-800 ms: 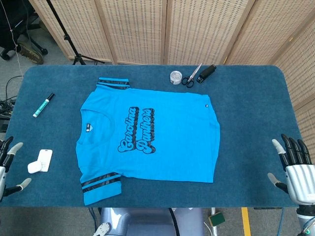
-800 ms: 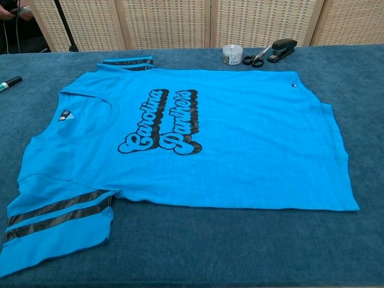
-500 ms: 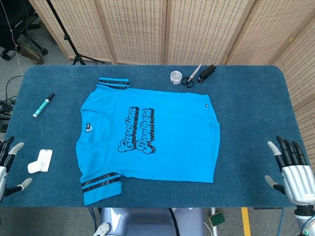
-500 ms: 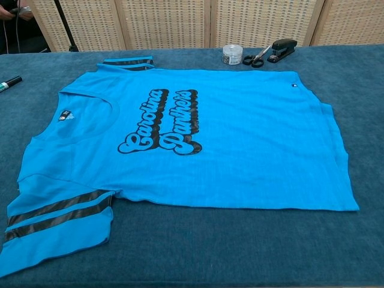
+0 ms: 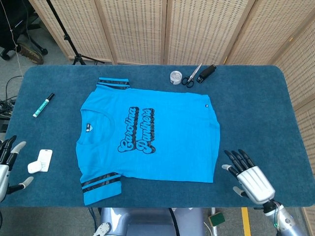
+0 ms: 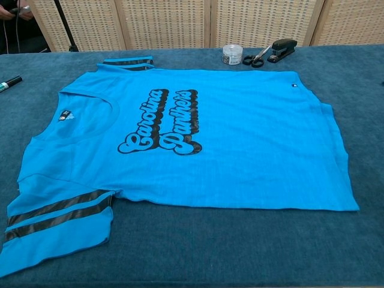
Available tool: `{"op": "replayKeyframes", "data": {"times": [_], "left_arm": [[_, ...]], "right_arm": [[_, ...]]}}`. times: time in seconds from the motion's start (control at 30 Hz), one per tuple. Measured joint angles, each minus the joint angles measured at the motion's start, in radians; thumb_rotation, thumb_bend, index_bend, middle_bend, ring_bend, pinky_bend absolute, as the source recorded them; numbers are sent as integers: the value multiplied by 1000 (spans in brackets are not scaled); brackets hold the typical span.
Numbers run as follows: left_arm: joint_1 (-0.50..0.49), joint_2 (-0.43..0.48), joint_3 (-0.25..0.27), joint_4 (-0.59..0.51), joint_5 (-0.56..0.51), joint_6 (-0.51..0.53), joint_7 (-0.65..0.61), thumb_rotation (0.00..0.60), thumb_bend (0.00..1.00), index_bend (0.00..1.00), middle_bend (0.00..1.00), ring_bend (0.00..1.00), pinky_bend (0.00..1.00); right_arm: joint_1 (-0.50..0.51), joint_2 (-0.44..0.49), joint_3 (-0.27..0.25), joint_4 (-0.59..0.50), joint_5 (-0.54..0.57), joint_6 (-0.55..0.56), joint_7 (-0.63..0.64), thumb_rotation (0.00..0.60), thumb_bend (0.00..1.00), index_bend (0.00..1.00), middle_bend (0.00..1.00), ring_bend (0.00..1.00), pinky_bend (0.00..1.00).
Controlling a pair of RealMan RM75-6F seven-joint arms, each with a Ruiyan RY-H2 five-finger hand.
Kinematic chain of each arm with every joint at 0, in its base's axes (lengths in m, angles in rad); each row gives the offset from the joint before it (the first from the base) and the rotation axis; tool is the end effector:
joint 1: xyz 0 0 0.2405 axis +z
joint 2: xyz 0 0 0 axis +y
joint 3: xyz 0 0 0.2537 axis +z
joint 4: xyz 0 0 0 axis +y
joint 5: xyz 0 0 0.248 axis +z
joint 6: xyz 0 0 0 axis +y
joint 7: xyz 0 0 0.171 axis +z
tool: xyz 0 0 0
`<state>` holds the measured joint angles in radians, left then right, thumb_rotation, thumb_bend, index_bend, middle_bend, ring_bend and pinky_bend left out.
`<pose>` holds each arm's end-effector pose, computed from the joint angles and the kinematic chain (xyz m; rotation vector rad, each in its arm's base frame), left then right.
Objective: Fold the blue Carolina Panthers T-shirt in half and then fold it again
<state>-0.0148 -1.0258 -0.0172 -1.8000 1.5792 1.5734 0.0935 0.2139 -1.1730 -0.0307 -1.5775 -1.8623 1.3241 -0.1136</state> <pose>-0.2883 0.1794 0.1388 -1.3811 -0.8744 -0.9323 -0.2634 -0.2106 0.0484 1.9407 -0.6928 0.9362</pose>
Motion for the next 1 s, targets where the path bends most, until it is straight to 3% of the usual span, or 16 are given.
{"op": "replayKeyframes", "data": {"times": [0.4, 0.7, 1.0], "left_arm": [[-9, -6, -9, 3, -32, -20, 8, 600, 13, 0, 0, 0, 0], [-10, -2, -11, 1, -37, -21, -1, 600, 13, 0, 0, 0, 0], [-13, -6, -9, 1, -39, -29, 7, 600, 13, 0, 0, 0, 0]], "right_arm": [[106, -189, 22, 46, 63, -178, -205, 600, 0, 325, 0, 0, 0], [122, -236, 24, 65, 111, -204, -298, 600, 0, 325, 0, 0, 0], [121, -262, 8, 118, 121, -188, -312, 600, 0, 325, 0, 0, 0]]}}
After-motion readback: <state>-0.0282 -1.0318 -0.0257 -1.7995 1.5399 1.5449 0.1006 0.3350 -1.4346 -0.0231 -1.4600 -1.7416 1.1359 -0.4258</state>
